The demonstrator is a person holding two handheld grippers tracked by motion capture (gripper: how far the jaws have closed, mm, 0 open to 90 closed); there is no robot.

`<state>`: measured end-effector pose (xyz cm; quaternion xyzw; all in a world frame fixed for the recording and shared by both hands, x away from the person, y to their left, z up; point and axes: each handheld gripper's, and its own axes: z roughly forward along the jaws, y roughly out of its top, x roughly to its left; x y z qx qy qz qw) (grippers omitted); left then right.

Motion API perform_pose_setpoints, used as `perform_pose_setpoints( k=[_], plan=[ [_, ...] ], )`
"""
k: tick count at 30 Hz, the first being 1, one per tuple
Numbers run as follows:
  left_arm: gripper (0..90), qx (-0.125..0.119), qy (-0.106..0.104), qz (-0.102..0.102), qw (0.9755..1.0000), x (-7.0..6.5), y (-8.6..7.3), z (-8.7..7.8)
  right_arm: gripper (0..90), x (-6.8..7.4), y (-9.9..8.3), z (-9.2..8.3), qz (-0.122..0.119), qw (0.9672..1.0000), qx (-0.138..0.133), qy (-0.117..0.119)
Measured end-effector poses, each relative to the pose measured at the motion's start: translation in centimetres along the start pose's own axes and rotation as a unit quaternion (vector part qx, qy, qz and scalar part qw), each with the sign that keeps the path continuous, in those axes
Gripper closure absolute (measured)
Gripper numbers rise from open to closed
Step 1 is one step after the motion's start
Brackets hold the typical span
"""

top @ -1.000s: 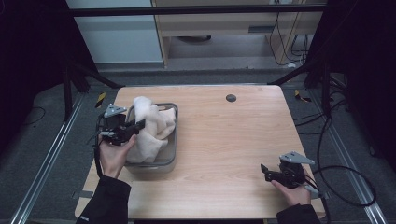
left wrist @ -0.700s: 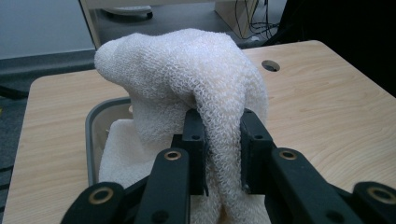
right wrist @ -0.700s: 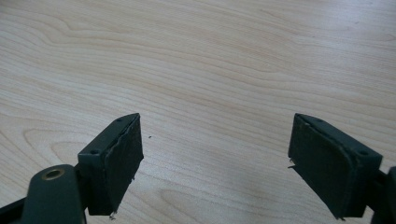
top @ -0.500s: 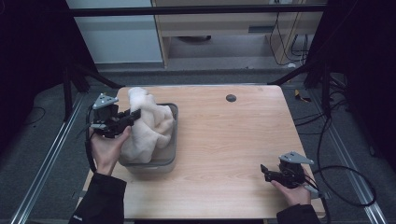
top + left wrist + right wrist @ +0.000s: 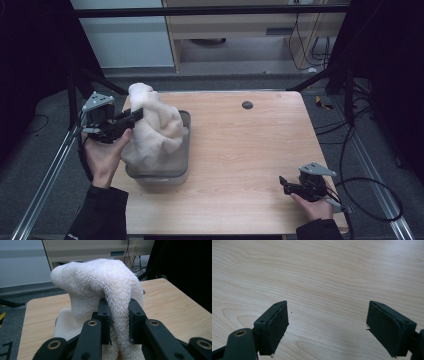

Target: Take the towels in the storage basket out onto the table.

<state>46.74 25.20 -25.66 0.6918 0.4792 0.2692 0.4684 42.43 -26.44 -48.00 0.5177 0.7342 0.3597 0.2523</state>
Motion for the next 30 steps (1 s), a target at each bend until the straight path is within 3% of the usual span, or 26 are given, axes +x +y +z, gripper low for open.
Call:
perform_pose_setpoints(
  k=[11, 22, 30],
  plan=[
    [75.0, -0.008, -0.004, 0.009, 0.9999, -0.3, 1.0, -1.6, 17.7, 0.0, 0.0, 0.0, -0.001, 1.0000, 0.001, -0.001],
    [75.0, -0.024, -0.022, 0.024, 0.9992, -1.7, 2.4, -3.1, 17.6, -0.1, 0.0, -0.1, -0.002, 1.0000, -0.001, -0.005],
    [75.0, -0.023, -0.031, 0.034, 0.9987, -2.7, 3.0, -3.2, 17.6, -0.2, 0.0, -0.2, -0.003, 1.0000, 0.001, -0.009]
  ],
)
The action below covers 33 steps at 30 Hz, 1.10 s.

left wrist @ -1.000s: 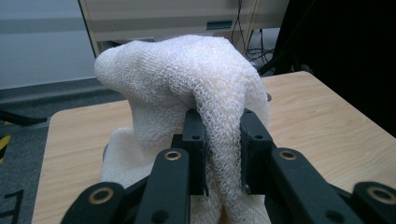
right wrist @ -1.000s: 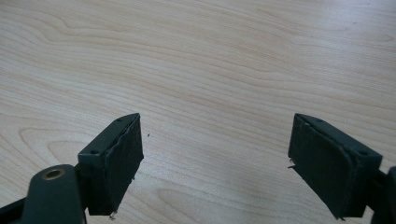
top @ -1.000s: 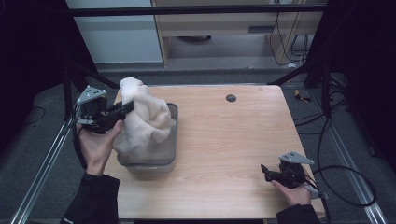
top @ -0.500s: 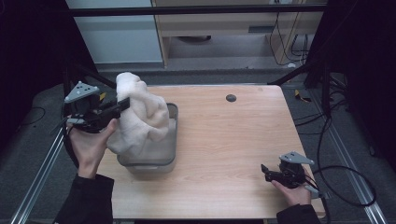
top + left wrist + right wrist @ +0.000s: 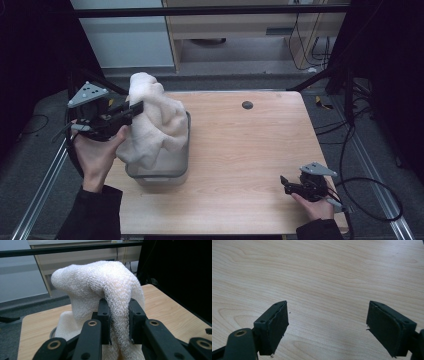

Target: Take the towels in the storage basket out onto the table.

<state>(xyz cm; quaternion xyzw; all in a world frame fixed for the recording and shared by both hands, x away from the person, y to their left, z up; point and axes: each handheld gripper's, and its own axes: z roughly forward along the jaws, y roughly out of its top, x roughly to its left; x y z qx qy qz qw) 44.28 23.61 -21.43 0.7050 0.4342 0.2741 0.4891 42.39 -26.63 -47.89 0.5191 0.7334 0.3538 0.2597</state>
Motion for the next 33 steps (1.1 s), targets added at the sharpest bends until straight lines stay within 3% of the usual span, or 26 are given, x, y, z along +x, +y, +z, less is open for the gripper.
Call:
perform_pose_setpoints(
  k=[10, 21, 28, 33],
  plan=[
    [75.0, 0.008, -0.018, 0.014, 0.9997, -1.9, 0.6, 1.1, 17.3, -0.3, 0.0, -0.2, 0.000, 0.9999, -0.006, -0.016],
    [75.0, 0.015, -0.045, 0.039, 0.9981, -4.9, 1.6, 2.6, 16.7, -0.5, 0.1, -0.3, 0.001, 0.9997, 0.000, -0.023],
    [75.0, 0.020, -0.065, 0.047, 0.9965, -6.5, 1.7, 4.0, 16.8, -1.7, -0.4, -0.3, 0.027, 0.9992, 0.003, -0.030],
    [75.0, 0.023, -0.077, 0.052, 0.9954, -7.5, 1.7, 4.8, 16.2, -1.7, -0.5, -0.2, 0.017, 0.9992, 0.004, -0.035]
  ],
)
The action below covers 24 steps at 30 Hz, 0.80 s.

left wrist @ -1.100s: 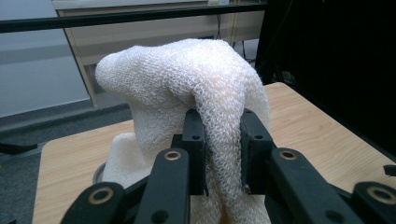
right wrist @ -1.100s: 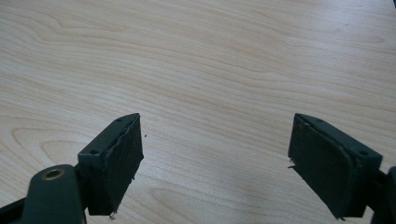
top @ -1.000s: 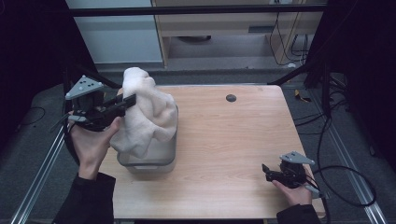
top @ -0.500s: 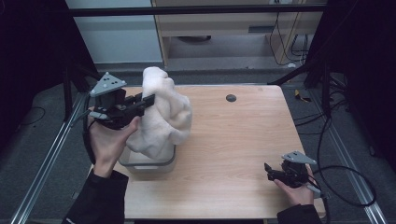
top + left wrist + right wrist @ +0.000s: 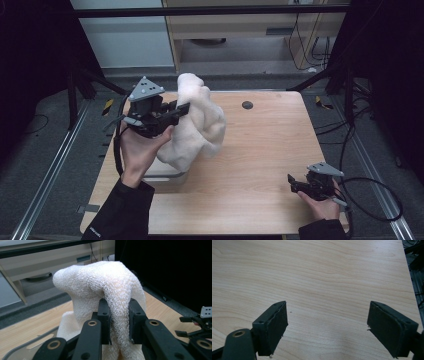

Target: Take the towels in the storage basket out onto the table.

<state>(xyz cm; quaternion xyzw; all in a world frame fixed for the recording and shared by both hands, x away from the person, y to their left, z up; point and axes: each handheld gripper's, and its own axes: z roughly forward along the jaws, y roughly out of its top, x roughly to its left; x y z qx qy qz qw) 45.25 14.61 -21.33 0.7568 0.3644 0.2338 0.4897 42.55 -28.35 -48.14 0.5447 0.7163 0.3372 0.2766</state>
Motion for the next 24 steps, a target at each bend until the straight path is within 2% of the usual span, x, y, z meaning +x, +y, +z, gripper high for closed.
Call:
perform_pose_setpoints(
  k=[6, 7, 18, 24],
  plan=[
    [74.9, 0.009, -0.008, 0.008, 0.9999, -1.0, 0.1, 1.3, 15.6, -0.7, -0.4, 0.3, 0.006, 0.9999, 0.006, -0.008],
    [75.0, 0.012, -0.017, 0.010, 0.9997, -1.4, 0.1, 1.9, 15.3, -0.7, -0.5, 0.4, 0.007, 0.9999, 0.010, -0.008],
    [74.9, 0.019, -0.036, 0.015, 0.9991, -2.9, -0.1, 4.0, 14.5, -1.1, -0.8, 0.7, 0.004, 0.9998, 0.017, -0.007],
    [74.9, 0.030, -0.049, 0.015, 0.9983, -3.7, -0.7, 5.6, 14.2, -1.1, -0.9, 0.8, 0.001, 0.9998, 0.018, -0.010]
  ],
)
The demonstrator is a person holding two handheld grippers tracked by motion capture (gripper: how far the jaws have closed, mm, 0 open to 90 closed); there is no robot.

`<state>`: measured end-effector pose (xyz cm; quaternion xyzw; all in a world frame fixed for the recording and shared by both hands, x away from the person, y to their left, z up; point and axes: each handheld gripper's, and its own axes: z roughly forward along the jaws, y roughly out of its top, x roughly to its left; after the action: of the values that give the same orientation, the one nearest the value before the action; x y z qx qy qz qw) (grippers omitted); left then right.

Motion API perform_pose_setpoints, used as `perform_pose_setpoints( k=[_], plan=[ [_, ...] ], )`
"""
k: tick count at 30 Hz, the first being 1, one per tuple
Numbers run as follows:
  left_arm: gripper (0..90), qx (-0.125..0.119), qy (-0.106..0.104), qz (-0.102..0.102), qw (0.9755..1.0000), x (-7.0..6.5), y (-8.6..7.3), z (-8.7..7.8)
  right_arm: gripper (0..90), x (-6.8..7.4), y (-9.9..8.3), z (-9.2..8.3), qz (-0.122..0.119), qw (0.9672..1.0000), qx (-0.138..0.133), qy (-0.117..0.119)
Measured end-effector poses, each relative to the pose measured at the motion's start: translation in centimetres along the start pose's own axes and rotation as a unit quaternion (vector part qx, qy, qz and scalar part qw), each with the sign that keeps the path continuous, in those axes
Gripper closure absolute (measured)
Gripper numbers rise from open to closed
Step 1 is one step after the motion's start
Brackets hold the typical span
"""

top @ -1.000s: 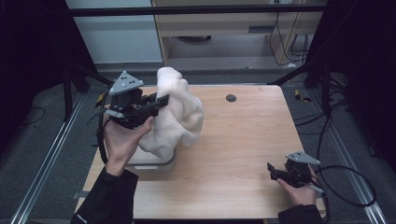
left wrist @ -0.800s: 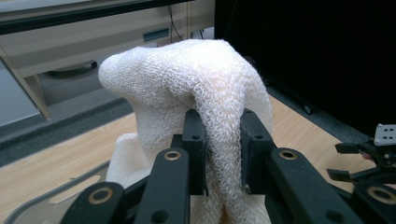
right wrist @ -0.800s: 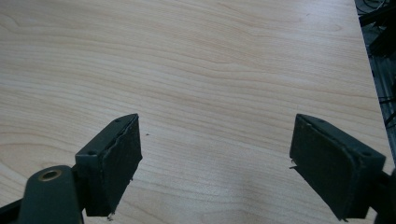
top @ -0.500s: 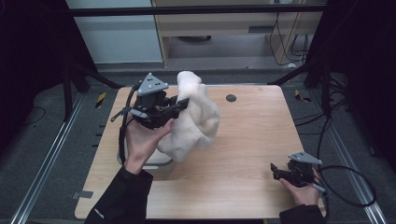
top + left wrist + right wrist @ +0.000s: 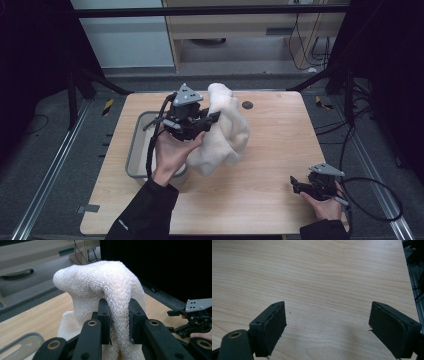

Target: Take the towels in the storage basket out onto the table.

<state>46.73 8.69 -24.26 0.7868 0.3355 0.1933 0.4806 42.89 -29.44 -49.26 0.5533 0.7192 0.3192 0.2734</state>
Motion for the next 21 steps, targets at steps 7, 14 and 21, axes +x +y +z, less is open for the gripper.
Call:
perform_pose_setpoints(
  k=[7, 14, 21],
  plan=[
    [74.9, 0.017, -0.018, 0.003, 0.9997, -0.7, -0.9, 2.4, 14.1, 0.0, -0.1, 0.1, -0.002, 1.0000, 0.001, -0.002],
    [74.9, 0.031, -0.026, 0.003, 0.9992, -1.0, -1.9, 4.1, 14.1, 0.0, -0.1, 0.1, -0.007, 1.0000, 0.002, -0.002],
    [74.9, 0.049, -0.032, -0.001, 0.9983, -1.2, -3.1, 5.8, 14.1, 0.1, -0.1, 0.2, -0.010, 0.9999, 0.004, -0.001]
  ],
)
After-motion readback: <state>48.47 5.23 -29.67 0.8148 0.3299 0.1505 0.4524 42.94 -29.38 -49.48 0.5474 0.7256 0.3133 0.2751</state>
